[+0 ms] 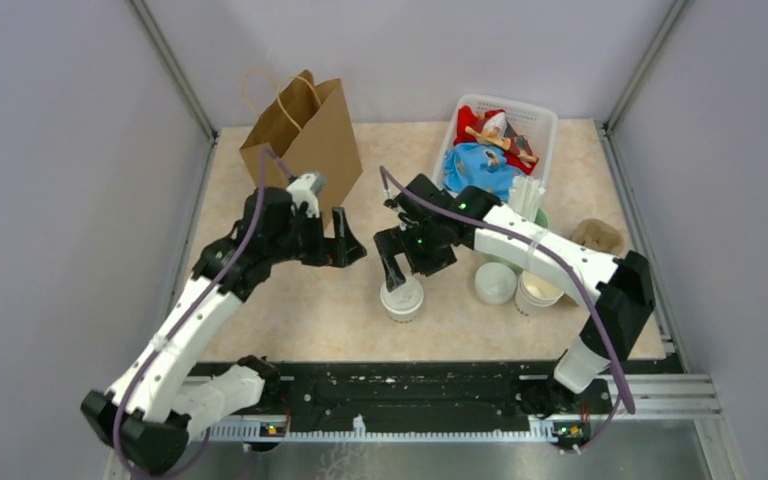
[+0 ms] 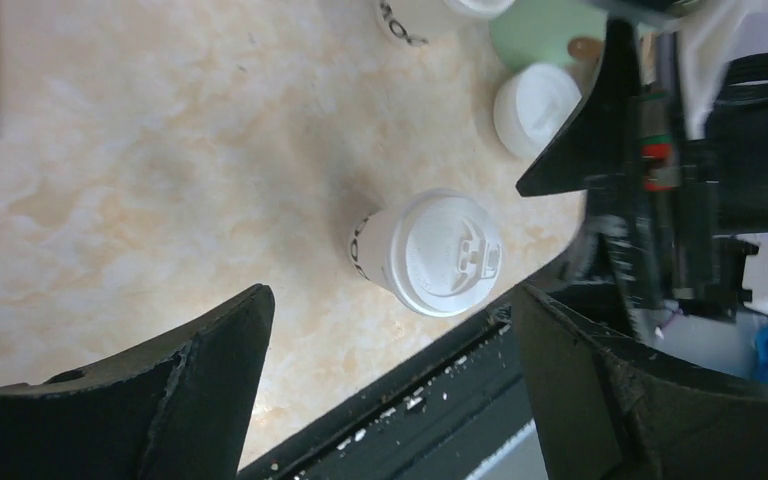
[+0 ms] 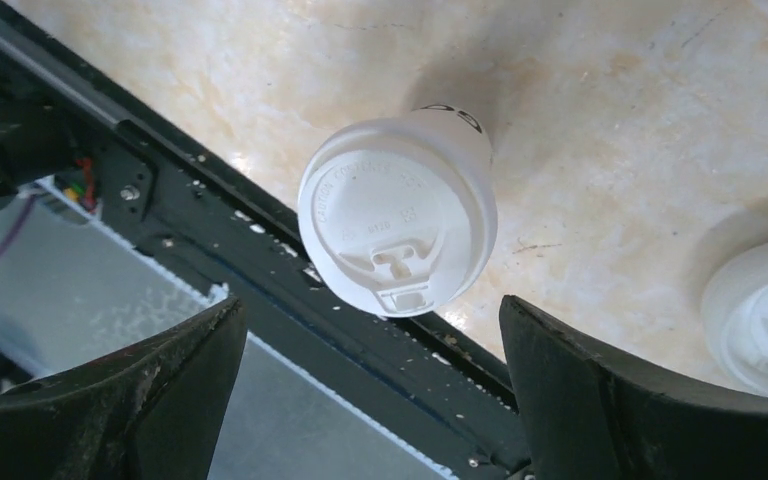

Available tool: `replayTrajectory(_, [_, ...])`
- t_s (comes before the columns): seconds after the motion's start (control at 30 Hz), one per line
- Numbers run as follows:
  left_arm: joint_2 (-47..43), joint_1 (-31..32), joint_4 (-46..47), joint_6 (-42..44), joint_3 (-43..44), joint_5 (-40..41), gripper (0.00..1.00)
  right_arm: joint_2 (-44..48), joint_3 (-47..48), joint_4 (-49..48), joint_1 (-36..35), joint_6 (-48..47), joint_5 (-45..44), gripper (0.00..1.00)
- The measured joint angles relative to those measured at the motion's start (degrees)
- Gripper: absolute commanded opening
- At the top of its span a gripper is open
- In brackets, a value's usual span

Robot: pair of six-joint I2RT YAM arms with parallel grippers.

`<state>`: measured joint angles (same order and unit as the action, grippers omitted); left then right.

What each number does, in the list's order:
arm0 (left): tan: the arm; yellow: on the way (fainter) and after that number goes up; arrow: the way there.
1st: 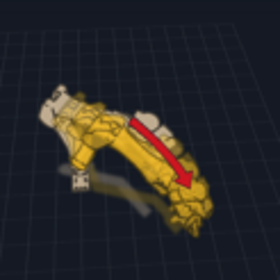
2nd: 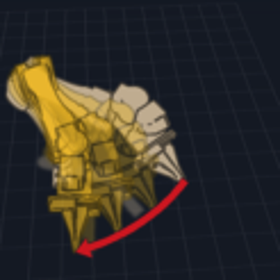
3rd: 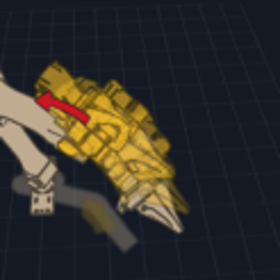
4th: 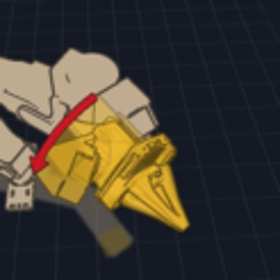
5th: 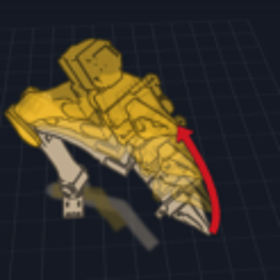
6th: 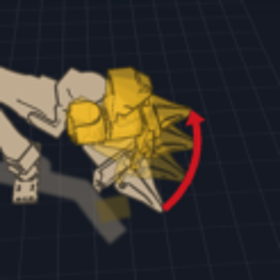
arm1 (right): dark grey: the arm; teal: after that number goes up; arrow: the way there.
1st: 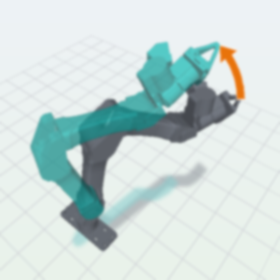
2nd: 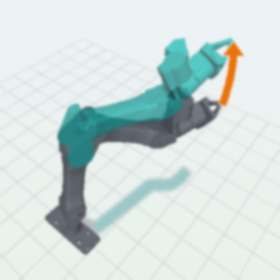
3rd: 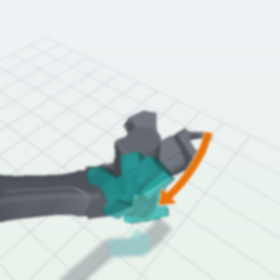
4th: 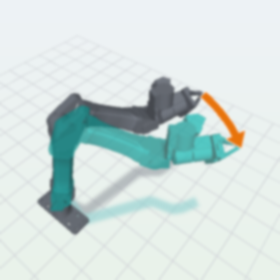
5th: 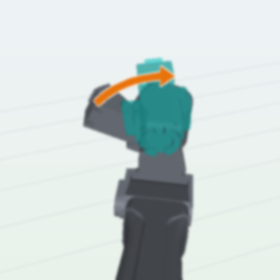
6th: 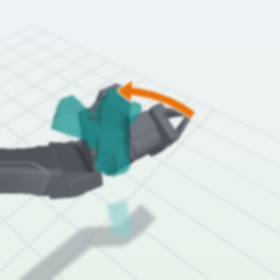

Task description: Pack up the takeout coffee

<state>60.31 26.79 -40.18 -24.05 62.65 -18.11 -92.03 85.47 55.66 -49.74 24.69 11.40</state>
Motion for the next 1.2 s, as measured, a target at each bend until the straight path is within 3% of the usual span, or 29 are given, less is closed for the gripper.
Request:
replayTrajectory(0.23, [-12.2,0.0,-0.5,-0.3,-2.1,10.1,0.97,-8.0,7.7,7.2,-5.7,-0.6,-8.9,0.99])
replayTrajectory(1.0, [-12.4,0.0,-1.5,-0.3,-2.3,13.7,0.98,-15.3,12.9,12.6,-10.6,-1.8,-15.5,0.93])
replayTrajectory(1.2, [-12.4,0.0,-1.5,-0.2,-2.3,13.7,0.98,-16.3,13.0,13.2,-11.1,-2.2,-17.6,0.83])
